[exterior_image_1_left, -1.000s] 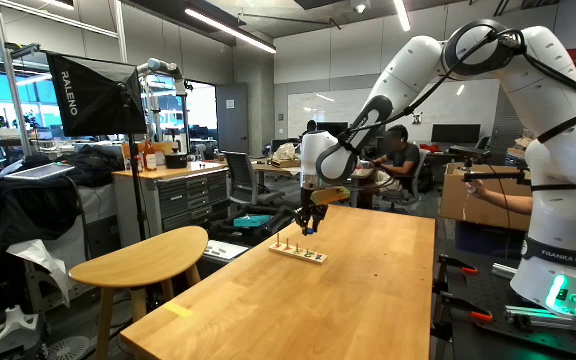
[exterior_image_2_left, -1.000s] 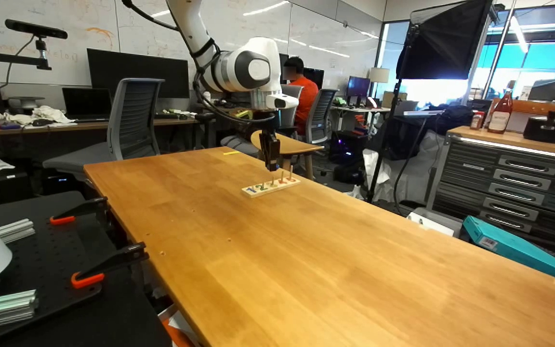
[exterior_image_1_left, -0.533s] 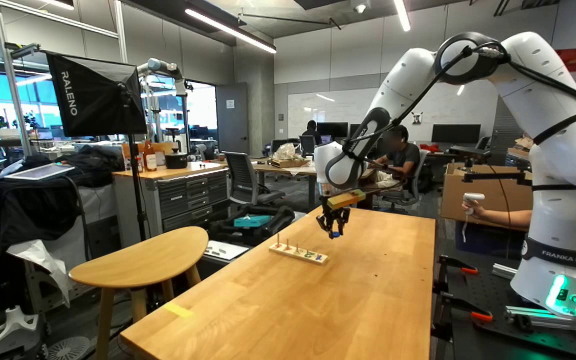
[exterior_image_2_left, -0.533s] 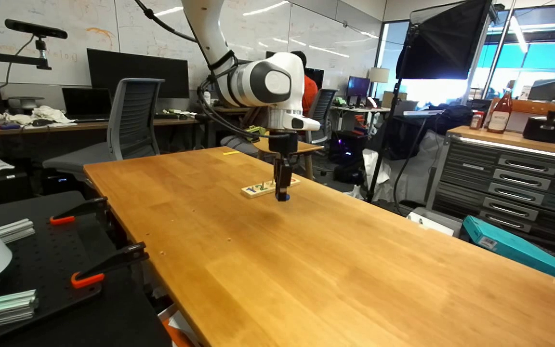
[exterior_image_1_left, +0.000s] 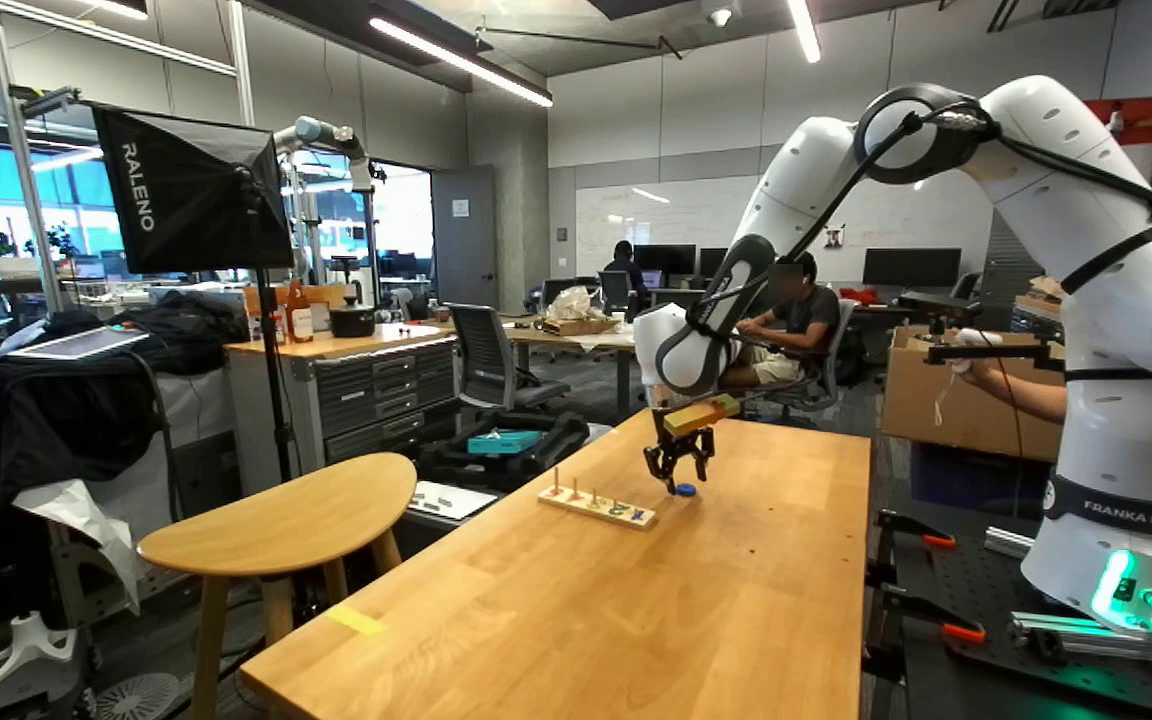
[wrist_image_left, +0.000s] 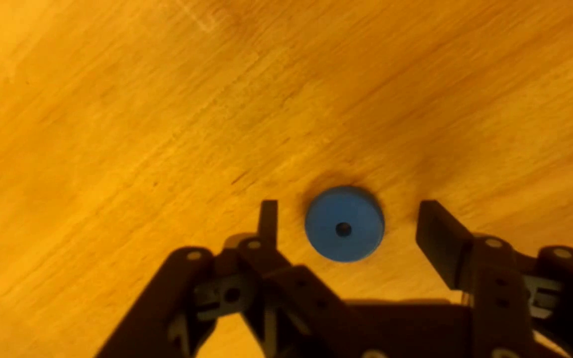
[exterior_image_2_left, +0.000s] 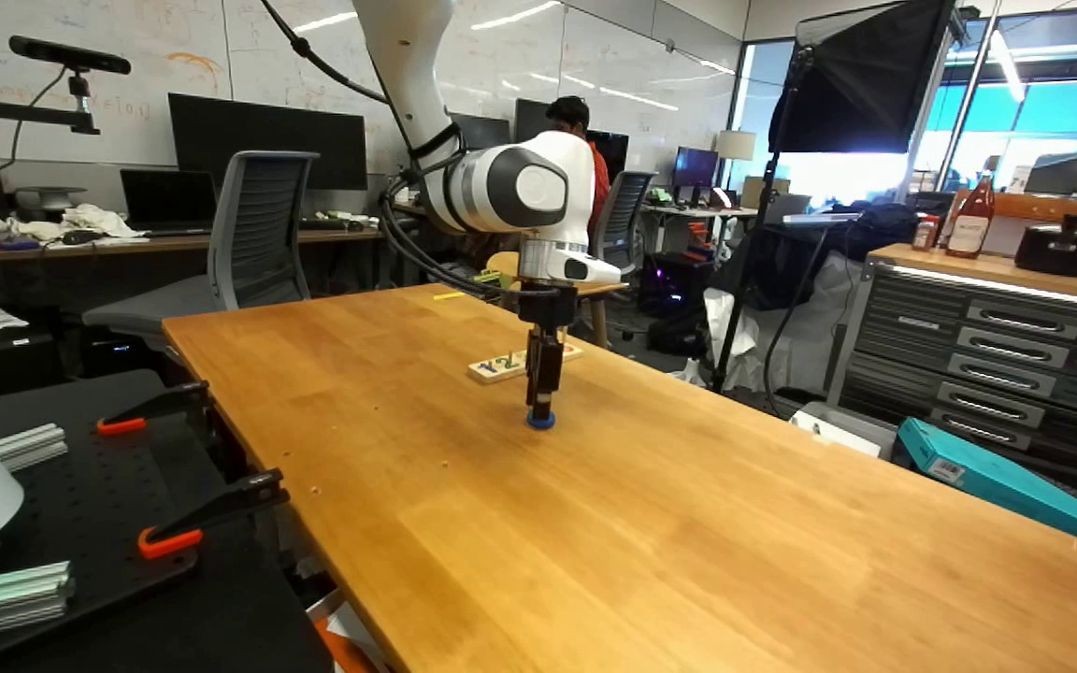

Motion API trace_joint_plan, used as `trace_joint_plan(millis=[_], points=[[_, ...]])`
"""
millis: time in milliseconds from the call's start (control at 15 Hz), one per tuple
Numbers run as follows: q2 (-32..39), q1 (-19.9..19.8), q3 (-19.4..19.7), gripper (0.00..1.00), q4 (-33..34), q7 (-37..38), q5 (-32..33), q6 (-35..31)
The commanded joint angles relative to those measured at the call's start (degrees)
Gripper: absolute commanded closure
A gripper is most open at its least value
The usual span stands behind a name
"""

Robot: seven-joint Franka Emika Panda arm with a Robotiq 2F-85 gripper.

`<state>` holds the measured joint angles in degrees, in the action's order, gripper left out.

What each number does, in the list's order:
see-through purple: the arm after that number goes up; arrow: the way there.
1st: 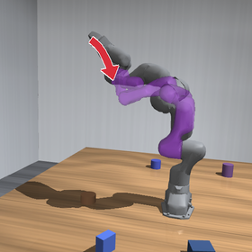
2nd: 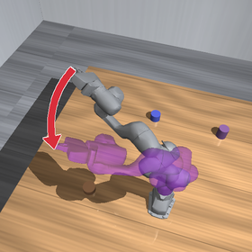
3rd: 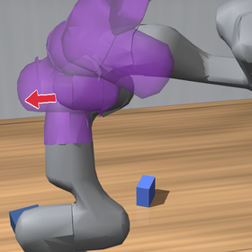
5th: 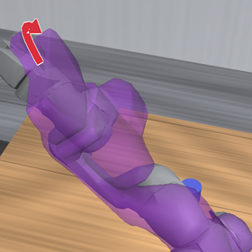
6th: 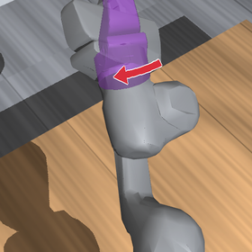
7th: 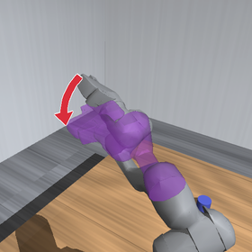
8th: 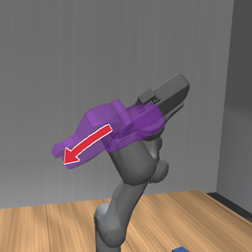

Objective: Remove the disc from the wooden rack and put it on the table

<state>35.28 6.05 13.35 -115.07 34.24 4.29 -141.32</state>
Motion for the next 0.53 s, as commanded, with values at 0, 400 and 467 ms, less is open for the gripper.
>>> trace_joint_plan(millis=[0,400,467], points=[[-7.96,1.43,-0.39,0.00,-2.79,-1.04,1.17,3.32],[-25.62,-0.99,-6.05,0.00,-8.28,-14.14,-1.13,13.92],[-28.66,-1.55,-7.02,0.00,-8.99,-17.08,-1.75,16.68]])
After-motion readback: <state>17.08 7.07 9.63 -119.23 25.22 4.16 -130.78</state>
